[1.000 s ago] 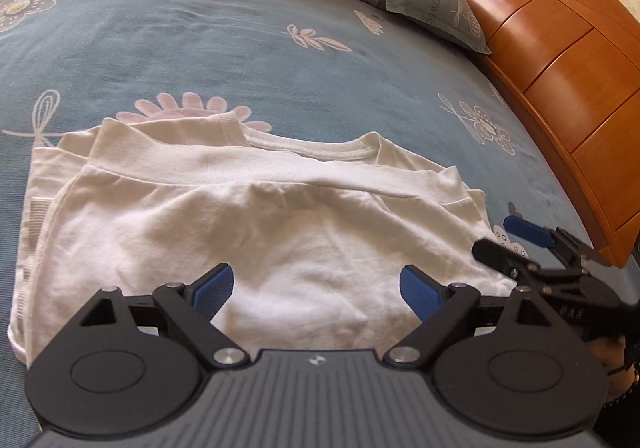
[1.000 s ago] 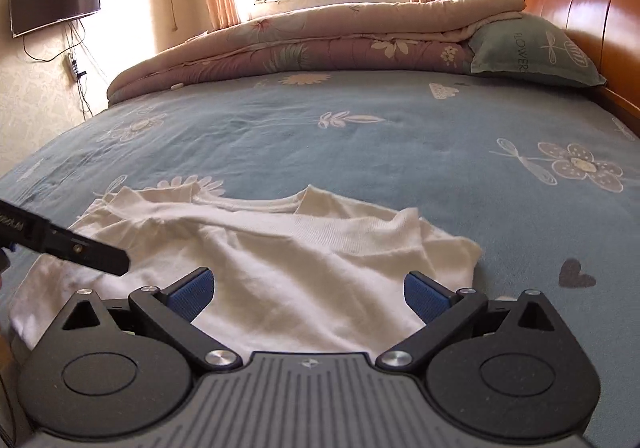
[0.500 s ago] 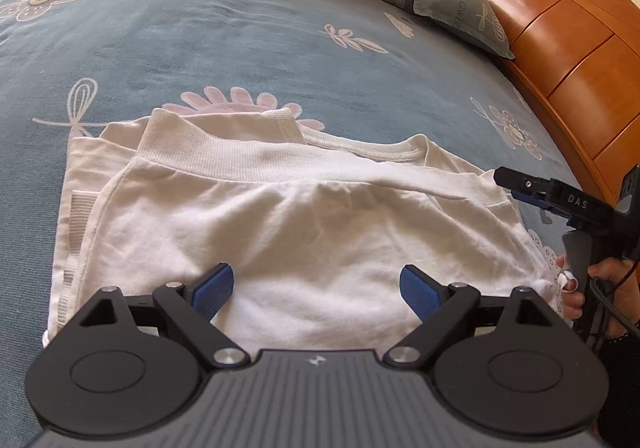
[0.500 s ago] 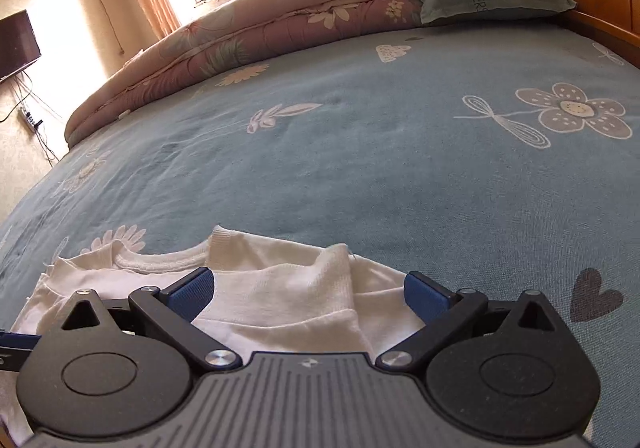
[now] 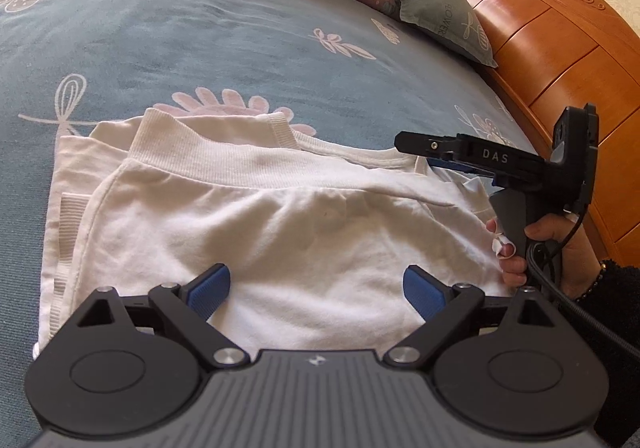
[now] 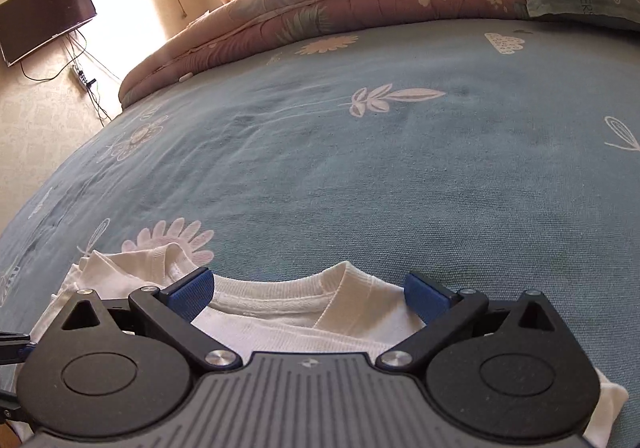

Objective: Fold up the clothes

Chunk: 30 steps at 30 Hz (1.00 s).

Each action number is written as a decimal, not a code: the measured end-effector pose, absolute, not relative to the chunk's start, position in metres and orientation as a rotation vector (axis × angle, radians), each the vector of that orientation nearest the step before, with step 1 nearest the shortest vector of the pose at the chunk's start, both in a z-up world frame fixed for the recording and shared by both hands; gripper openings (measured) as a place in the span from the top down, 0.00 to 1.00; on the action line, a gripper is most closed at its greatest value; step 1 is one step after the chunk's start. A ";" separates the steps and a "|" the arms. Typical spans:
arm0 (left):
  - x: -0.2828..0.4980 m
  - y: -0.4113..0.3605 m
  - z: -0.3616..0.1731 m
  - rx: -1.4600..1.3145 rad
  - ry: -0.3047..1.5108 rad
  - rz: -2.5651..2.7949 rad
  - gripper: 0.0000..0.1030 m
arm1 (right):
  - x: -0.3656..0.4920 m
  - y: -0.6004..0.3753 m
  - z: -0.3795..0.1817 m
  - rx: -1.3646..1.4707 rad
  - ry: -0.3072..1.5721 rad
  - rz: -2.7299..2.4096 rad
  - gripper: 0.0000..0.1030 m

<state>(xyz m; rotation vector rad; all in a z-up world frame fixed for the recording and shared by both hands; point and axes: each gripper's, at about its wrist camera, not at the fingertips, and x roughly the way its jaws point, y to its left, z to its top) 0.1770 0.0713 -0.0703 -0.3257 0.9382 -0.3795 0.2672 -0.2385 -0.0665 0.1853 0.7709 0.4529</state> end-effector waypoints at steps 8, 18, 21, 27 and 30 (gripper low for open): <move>0.203 0.101 -0.054 -0.380 0.816 -0.330 0.09 | 0.197 -0.251 -0.041 0.094 0.747 0.441 0.00; 0.246 0.113 -0.062 -0.450 0.783 -0.272 0.09 | 0.149 -0.237 -0.073 -0.030 0.747 0.406 0.00; 0.260 0.106 -0.076 -0.425 0.846 -0.266 0.09 | 0.148 -0.235 -0.074 -0.043 0.739 0.401 0.00; 0.268 0.094 -0.052 -0.404 0.793 -0.297 0.09 | 0.144 -0.231 -0.077 -0.070 0.723 0.391 0.00; 0.275 0.080 -0.049 -0.461 0.833 -0.417 0.09 | 0.143 -0.230 -0.078 -0.076 0.715 0.389 0.00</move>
